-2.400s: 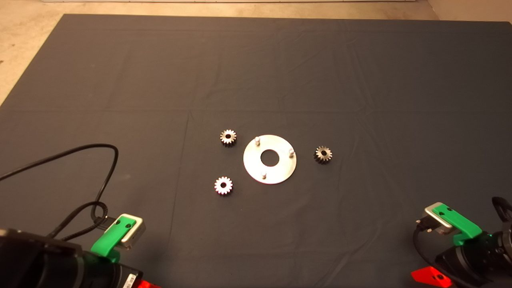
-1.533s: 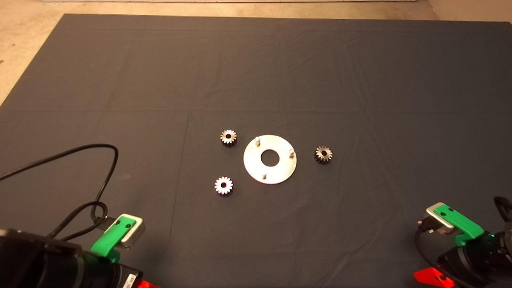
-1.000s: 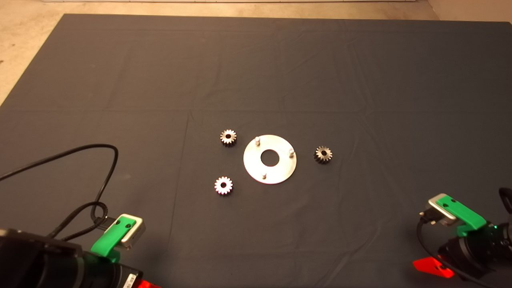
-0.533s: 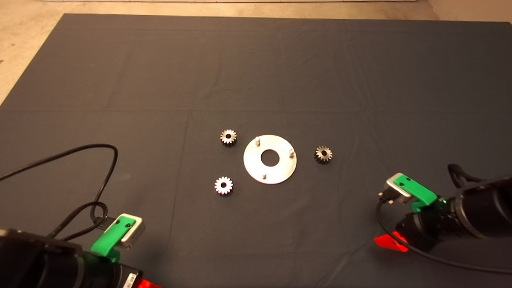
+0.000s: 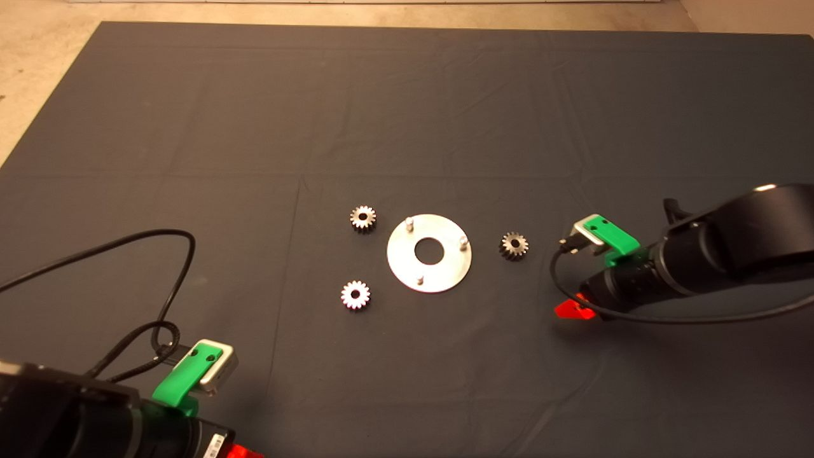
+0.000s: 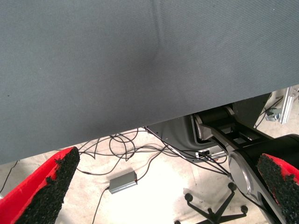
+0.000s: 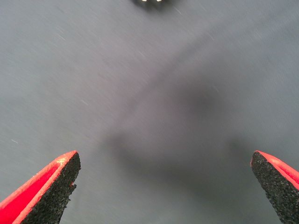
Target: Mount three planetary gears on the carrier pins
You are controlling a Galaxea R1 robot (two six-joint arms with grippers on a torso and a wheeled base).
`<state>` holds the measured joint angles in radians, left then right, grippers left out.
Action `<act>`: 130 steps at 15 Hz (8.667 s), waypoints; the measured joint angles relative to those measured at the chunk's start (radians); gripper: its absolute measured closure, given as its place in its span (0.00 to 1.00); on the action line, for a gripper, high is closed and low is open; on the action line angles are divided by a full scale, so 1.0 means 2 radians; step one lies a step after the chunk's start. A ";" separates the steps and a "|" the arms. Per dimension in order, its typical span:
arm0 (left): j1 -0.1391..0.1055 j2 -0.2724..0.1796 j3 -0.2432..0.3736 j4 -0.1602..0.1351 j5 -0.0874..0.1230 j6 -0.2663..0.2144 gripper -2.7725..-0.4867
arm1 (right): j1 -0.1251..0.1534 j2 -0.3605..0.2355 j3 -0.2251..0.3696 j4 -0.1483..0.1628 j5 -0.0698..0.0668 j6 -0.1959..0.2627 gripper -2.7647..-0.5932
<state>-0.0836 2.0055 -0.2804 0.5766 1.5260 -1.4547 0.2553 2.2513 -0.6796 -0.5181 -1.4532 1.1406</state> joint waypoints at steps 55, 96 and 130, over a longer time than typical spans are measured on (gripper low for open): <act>-0.004 0.033 0.000 0.000 -0.007 -0.025 0.01 | -0.002 0.096 -0.167 -0.001 0.077 -0.120 0.52; -0.036 0.032 0.000 0.000 -0.058 -0.026 0.01 | -0.008 0.102 -0.189 -0.003 0.106 -0.183 0.78; -0.045 0.035 0.000 0.001 -0.070 -0.037 0.01 | 0.029 0.153 -0.171 -0.003 0.130 -0.192 0.85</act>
<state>-0.1728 2.0753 -0.2804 0.5787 1.3855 -1.5289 0.3132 2.5570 -1.0221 -0.5232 -1.1930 0.7566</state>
